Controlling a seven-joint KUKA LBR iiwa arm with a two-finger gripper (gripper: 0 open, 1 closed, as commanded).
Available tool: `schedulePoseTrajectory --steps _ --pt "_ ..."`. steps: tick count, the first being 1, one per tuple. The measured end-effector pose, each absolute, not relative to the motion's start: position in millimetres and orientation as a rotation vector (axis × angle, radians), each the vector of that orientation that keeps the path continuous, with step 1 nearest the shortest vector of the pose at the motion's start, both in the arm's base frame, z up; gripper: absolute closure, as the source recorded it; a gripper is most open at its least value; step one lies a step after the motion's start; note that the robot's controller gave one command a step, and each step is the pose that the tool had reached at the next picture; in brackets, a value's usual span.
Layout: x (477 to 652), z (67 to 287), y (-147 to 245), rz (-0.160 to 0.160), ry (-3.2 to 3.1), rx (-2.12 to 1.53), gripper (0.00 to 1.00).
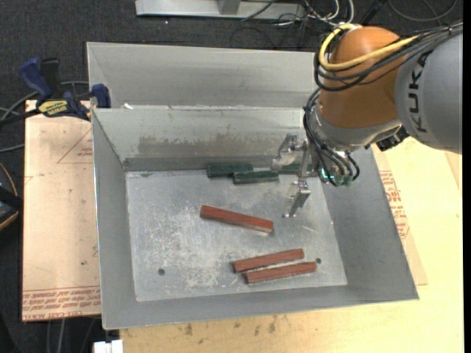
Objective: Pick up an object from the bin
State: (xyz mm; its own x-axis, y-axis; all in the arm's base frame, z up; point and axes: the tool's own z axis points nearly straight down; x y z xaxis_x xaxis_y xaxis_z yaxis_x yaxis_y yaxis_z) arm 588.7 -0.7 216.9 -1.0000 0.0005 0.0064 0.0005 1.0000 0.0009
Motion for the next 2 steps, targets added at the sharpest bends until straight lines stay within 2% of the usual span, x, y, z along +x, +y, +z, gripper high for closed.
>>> schedulePoseTrajectory --steps 1,2 --pt "590.2 221.2 -0.7 -0.002 -3.143 -0.001 0.0" --pt "580.8 160.3 11.5 -0.002 -3.144 -0.125 0.0"
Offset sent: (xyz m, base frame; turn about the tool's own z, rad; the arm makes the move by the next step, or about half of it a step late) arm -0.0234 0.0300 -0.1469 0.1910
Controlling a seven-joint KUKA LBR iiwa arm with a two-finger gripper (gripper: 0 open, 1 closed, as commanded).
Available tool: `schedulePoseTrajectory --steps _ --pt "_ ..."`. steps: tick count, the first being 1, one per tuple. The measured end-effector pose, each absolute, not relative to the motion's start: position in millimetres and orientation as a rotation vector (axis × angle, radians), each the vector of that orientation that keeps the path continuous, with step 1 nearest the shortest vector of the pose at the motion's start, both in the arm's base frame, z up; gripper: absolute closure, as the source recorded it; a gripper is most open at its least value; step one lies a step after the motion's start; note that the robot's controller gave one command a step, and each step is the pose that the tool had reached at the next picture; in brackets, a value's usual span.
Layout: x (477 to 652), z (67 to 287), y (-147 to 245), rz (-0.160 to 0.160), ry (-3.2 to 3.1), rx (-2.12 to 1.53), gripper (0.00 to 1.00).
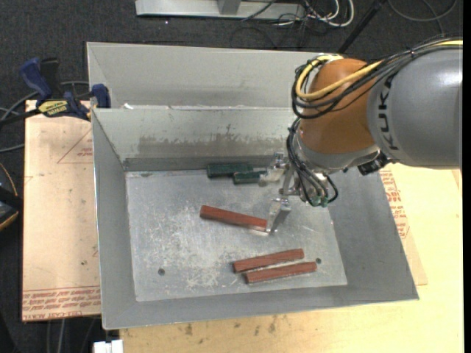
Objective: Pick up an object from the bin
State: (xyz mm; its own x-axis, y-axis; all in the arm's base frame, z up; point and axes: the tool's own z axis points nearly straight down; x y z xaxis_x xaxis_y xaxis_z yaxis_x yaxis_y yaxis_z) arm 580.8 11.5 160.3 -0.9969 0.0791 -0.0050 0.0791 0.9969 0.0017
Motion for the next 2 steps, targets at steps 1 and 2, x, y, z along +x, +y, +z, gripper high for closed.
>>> schedulePoseTrajectory --steps 1,2 --pt "575.4 137.7 22.5 0.001 3.145 0.083 0.0" --pt "578.4 143.5 26.1 0.002 3.136 0.122 0.0"
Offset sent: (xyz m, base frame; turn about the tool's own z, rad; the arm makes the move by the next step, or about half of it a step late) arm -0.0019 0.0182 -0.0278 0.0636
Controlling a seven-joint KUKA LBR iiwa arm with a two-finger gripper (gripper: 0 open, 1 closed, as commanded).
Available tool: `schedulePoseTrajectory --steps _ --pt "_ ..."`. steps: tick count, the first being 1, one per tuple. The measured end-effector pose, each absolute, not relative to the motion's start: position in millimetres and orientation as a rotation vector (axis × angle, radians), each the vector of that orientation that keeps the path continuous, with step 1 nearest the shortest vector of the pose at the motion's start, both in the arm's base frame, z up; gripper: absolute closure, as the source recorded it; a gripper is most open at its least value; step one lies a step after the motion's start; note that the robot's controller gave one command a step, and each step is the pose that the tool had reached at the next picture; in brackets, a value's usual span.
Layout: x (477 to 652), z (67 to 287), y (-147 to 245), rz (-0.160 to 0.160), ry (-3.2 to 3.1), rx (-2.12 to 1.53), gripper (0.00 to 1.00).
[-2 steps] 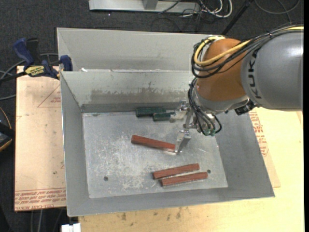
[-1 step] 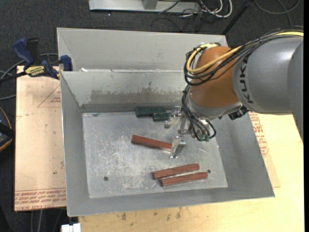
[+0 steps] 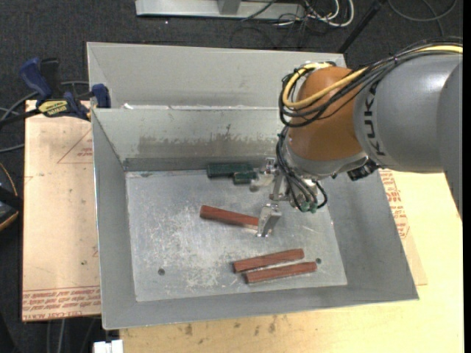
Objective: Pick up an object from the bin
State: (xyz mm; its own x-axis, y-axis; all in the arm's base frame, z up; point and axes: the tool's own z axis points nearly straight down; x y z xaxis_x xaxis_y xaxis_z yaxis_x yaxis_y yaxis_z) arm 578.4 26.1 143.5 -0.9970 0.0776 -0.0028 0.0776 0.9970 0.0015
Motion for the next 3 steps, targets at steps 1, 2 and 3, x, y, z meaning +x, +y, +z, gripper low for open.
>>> schedulePoseTrajectory --steps 1,2,3 --pt "571.0 78.7 44.3 0.004 3.13 0.195 0.0" --pt "587.4 74.7 46.7 0.008 3.111 0.097 1.0" --pt "587.8 76.8 46.6 0.008 3.113 0.083 1.0"
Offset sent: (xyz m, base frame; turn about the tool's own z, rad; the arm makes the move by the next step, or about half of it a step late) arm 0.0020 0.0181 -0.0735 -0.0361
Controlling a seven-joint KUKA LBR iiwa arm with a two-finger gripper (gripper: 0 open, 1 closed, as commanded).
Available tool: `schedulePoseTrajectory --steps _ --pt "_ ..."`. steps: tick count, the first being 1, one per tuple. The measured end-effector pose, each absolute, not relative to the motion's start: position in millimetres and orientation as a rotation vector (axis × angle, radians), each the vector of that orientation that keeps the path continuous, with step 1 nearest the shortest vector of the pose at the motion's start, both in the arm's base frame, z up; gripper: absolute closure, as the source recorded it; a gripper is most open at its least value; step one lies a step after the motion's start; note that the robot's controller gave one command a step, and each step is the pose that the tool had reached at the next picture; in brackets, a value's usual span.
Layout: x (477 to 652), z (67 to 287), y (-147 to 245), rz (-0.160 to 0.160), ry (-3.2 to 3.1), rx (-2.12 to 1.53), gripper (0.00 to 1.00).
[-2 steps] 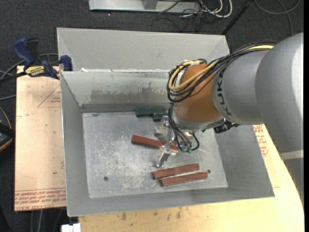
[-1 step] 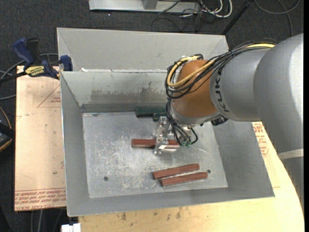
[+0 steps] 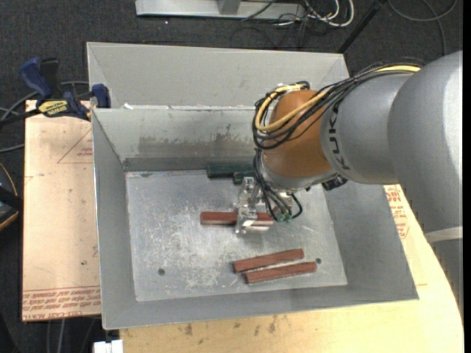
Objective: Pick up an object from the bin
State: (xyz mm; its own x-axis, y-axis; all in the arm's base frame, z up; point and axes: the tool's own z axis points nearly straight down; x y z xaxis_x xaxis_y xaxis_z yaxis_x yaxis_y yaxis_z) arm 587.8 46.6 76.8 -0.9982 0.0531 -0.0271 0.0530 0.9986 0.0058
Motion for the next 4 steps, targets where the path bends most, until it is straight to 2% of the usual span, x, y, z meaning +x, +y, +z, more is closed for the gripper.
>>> schedulePoseTrajectory --steps 2,4 --pt "587.7 83.8 46.7 0.005 3.125 0.079 1.0" --pt "585.1 112.6 46.5 0.002 3.14 0.08 1.0"
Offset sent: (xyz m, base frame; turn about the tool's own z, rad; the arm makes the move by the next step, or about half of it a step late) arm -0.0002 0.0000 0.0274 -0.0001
